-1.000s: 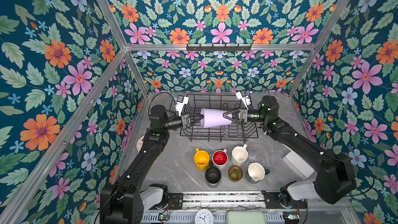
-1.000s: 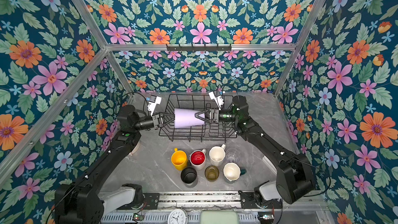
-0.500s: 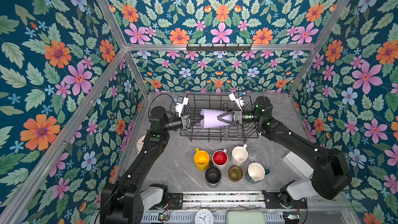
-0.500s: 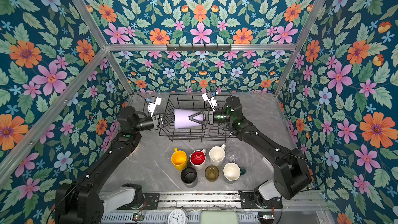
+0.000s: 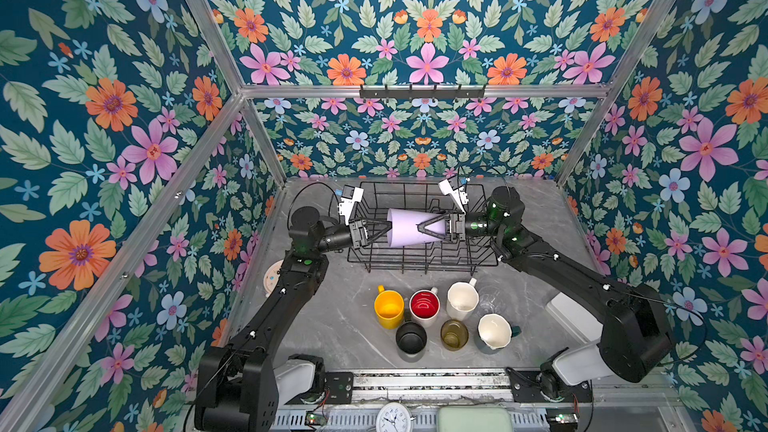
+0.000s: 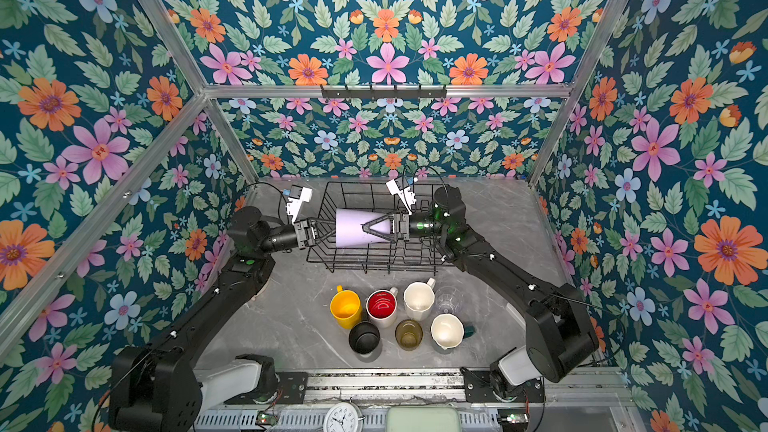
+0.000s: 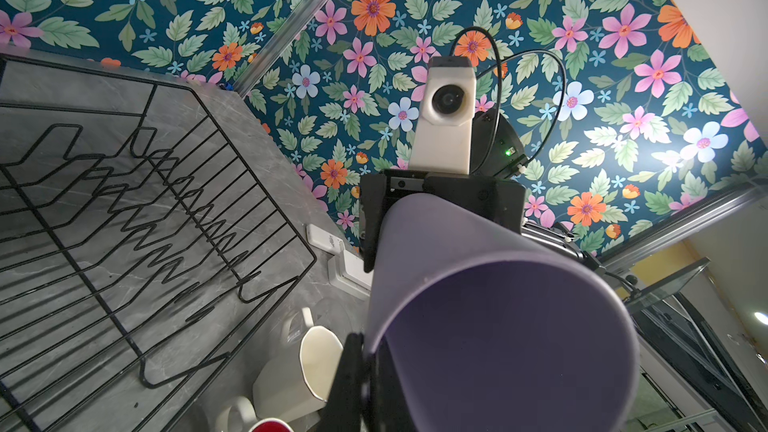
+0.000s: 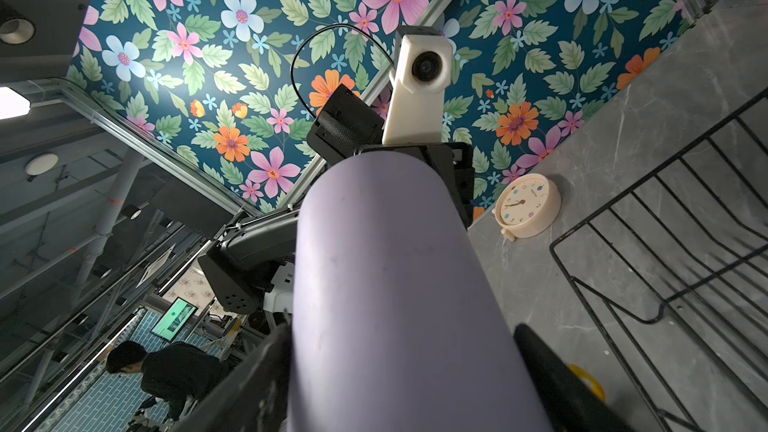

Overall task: Load the cups into the dish rack
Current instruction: 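Grasp the lilac mug's base with the right gripper beside the left gripper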

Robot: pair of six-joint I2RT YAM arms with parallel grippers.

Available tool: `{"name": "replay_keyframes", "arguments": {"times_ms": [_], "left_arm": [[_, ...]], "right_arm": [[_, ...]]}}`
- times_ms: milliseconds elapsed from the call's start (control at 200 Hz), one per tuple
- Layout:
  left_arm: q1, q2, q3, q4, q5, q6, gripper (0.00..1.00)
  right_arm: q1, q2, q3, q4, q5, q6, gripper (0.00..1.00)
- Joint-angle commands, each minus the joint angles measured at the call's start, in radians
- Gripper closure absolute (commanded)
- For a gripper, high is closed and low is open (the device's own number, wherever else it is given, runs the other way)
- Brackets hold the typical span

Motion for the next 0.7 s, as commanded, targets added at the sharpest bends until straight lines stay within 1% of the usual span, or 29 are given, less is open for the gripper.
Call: {"name": "replay_keyframes", "arguments": {"times_ms": [0, 125, 285, 395, 465, 535, 585, 610, 695], "left_arm": [[-0.002, 0.006, 0.011, 0.120, 0.034, -0.043, 1.00], [-0.002, 0.015, 0.013, 0.141, 0.037, -0.057, 1.00], [-0.002, 0.024, 0.019, 0.141, 0.039, -0.058, 1.00], [-0.002, 0.024, 0.022, 0.142, 0.039, -0.057, 1.00], [-0.002, 0.024, 0.025, 0.143, 0.040, -0.057, 1.00], [-0.002, 0.027, 0.025, 0.142, 0.042, -0.056, 1.00], [-0.002, 0.028, 0.026, 0.143, 0.044, -0.055, 1.00], [-0.002, 0.029, 0.027, 0.141, 0.045, -0.056, 1.00], [-0.002, 0.028, 0.027, 0.140, 0.047, -0.057, 0.92]], "right_arm": [[0.002, 0.003, -0.007, -0.011, 0.026, 0.005, 0.30], [0.002, 0.005, -0.010, -0.007, 0.026, 0.016, 0.39], [0.003, 0.007, -0.007, -0.007, 0.032, 0.040, 0.56], [0.002, 0.011, -0.003, -0.011, 0.033, 0.050, 0.70], [0.002, 0.014, 0.000, -0.013, 0.034, 0.058, 0.82], [0.002, 0.014, 0.001, -0.013, 0.032, 0.061, 0.90], [0.003, 0.011, 0.001, -0.013, 0.037, 0.064, 1.00], [0.003, 0.009, 0.001, -0.013, 0.041, 0.068, 1.00], [0.003, -0.004, 0.006, 0.005, 0.058, 0.106, 1.00]]}}
